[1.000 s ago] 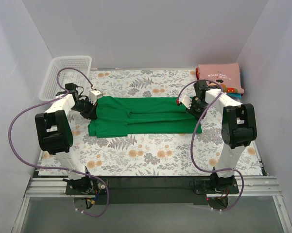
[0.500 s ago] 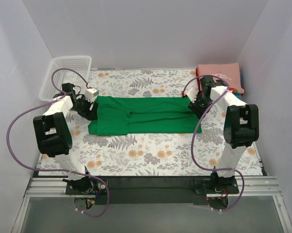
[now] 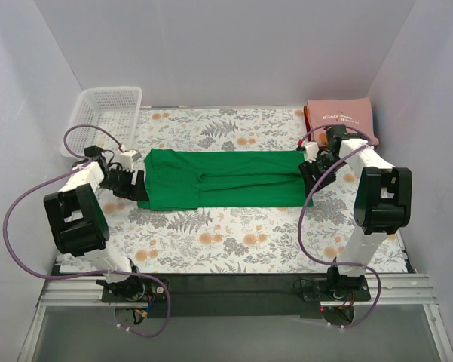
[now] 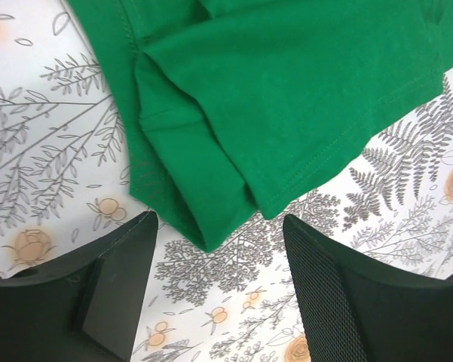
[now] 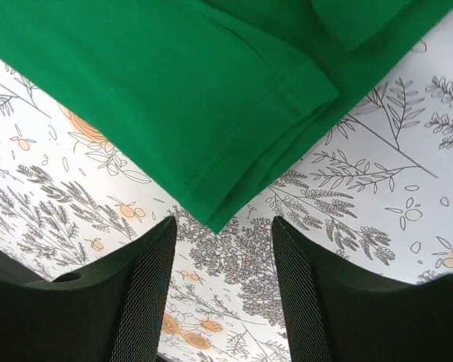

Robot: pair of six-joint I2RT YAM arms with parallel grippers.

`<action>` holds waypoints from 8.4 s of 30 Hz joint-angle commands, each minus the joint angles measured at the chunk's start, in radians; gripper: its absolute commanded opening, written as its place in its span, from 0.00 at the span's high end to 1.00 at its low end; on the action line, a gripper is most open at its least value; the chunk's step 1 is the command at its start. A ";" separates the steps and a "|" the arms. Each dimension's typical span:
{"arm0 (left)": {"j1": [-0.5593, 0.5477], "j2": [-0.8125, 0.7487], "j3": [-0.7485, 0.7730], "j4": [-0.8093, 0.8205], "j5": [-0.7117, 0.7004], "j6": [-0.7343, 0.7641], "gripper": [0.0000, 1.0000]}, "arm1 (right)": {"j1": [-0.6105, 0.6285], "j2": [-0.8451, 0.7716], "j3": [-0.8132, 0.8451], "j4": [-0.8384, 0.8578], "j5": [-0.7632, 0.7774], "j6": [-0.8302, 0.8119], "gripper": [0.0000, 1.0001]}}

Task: Fold and stack the t-shirts
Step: Fold the tshirt

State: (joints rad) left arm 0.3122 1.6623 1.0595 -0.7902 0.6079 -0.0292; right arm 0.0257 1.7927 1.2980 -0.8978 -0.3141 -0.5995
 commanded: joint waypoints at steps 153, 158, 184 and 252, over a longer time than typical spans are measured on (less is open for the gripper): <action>-0.186 0.145 0.247 0.150 -0.076 -0.512 1.00 | 0.671 0.511 0.438 0.766 -0.361 1.024 0.99; -0.186 0.174 0.279 0.201 -0.076 -0.537 1.00 | 0.665 0.528 0.455 0.781 -0.358 1.032 0.99; -0.186 0.105 0.217 0.209 -0.054 -0.587 1.00 | 0.626 0.571 0.431 0.853 -0.352 1.078 0.99; -0.176 -0.047 0.111 0.081 0.104 -0.587 0.77 | 0.591 0.352 0.328 0.786 -0.427 0.994 0.70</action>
State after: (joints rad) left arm 0.1310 1.6157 1.1572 -0.7601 0.6453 -0.6022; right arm 0.6147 2.1841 1.5757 -0.0875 -0.7677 0.4519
